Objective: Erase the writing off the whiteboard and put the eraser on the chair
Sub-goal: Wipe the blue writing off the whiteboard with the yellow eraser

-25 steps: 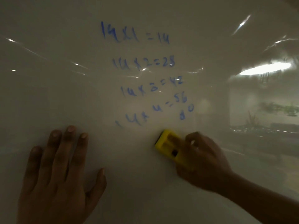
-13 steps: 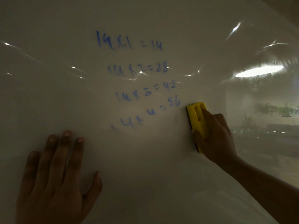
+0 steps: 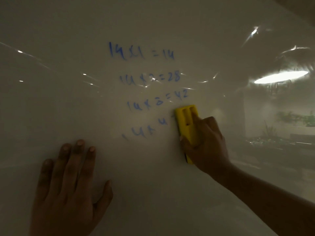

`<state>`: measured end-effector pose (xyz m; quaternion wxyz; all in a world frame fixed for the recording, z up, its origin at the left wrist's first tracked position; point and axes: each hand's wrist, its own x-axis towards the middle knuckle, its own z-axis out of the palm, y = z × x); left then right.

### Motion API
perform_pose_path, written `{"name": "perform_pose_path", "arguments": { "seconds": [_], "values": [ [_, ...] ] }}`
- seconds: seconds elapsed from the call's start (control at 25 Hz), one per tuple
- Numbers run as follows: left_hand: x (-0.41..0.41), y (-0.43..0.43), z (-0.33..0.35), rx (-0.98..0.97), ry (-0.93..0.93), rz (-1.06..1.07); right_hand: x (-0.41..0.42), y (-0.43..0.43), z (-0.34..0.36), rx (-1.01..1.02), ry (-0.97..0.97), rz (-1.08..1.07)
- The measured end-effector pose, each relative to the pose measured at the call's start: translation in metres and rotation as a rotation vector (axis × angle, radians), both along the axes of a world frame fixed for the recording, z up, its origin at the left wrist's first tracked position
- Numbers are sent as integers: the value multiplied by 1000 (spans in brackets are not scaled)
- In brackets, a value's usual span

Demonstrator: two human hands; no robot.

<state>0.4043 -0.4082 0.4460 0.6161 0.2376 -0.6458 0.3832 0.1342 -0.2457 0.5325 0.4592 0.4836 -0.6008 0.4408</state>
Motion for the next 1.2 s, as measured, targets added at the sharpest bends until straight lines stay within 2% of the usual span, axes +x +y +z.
{"name": "perform_pose_path", "arguments": {
  "seconds": [0.08,0.12,0.24,0.28,0.32,0.4,0.48,0.64,0.68,0.76,0.84,0.88,1.0,1.16,1.2],
  "values": [
    [1,-1,1,8,0,7,1,4,-2,169,229,-80],
    [1,-1,0,10,-1,11,-2,7,4,187,238,-103],
    [0,0,1,10,-10,23,-3,10,22,-9,-83,-37],
    [1,0,1,13,-11,28,4,7,22,-27,-110,-7],
    [2,1,2,18,-10,29,15,4,18,-3,-56,20],
    [3,1,1,26,-13,35,39,-2,6,144,177,49],
    [4,1,1,31,-27,44,53,-1,0,257,327,3],
    [7,2,0,43,-47,59,67,-8,12,133,24,12],
    [7,2,0,45,-47,54,76,-12,9,156,52,41],
    [7,1,1,52,-48,45,94,-19,-2,276,240,77],
    [8,1,1,66,-53,45,101,-17,-2,382,379,19],
    [8,1,1,74,-55,45,100,-15,6,369,384,-33],
    [8,2,0,89,-60,39,95,-11,24,247,226,-98],
    [9,2,0,52,-62,39,91,-10,0,426,460,-74],
    [8,2,0,50,-60,39,84,-6,-1,429,448,-85]
  ]
}}
